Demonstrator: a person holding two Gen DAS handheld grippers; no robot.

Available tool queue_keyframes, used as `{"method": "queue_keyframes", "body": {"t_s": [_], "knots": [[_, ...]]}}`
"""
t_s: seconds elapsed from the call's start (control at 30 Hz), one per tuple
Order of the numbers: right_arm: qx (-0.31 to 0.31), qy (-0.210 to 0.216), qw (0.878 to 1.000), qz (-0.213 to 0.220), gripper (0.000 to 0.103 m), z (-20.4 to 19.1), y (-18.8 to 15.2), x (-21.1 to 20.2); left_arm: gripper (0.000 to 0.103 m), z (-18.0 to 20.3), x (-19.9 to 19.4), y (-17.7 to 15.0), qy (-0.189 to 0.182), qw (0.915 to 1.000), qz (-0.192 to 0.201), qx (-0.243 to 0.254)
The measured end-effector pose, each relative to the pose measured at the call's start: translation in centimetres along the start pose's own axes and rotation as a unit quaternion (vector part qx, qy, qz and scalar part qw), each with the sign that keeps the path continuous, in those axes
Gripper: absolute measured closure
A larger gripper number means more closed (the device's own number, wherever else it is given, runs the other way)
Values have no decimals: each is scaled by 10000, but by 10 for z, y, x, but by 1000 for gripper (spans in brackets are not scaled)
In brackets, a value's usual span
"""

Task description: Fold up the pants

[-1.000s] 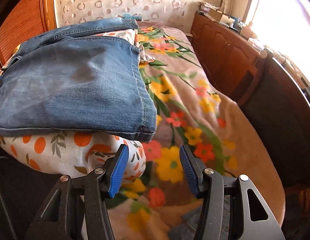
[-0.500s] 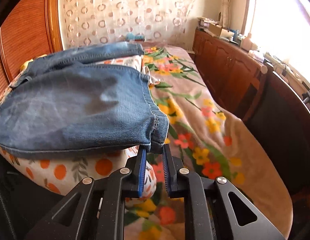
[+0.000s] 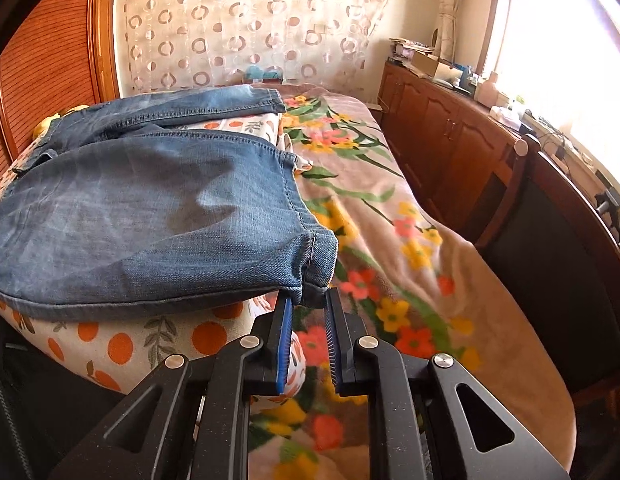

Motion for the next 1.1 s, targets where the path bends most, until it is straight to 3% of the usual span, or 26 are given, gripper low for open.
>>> {"method": "queue_keyframes", "body": {"t_s": [0.13,0.2,0.3,0.43,0.67,0.97,1.1], "knots": [[28,19,10000,23,87,2,4,-1,65,6,-4,-5,-100,9999,-20,115],[29,23,10000,67,87,2,7,-3,87,9,-5,-4,-142,9999,13,79],[106,55,9998,138,87,2,10,-7,99,8,-5,-4,5,9999,-12,146],[44,88,9997,203,88,3,15,-15,100,-1,-12,4,105,9999,-23,10],[-75,218,9987,449,90,7,34,-45,100,10,-56,28,180,9990,201,366],[-480,479,9921,1055,91,-4,67,-105,100,-7,-116,79,410,9950,853,322],[-565,455,9891,1281,91,-6,79,-105,100,-9,-109,99,445,9927,1043,401]]}}
Point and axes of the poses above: each gripper's, at about its wrist camera, not at the fingertips, and x roughly the way its jaws point, z to its right, y to its top, the point moved 8 cm from there along x, roughly the way its jaws point, and after that the axes turned 13 degrees about z, right-handed, at the moved point
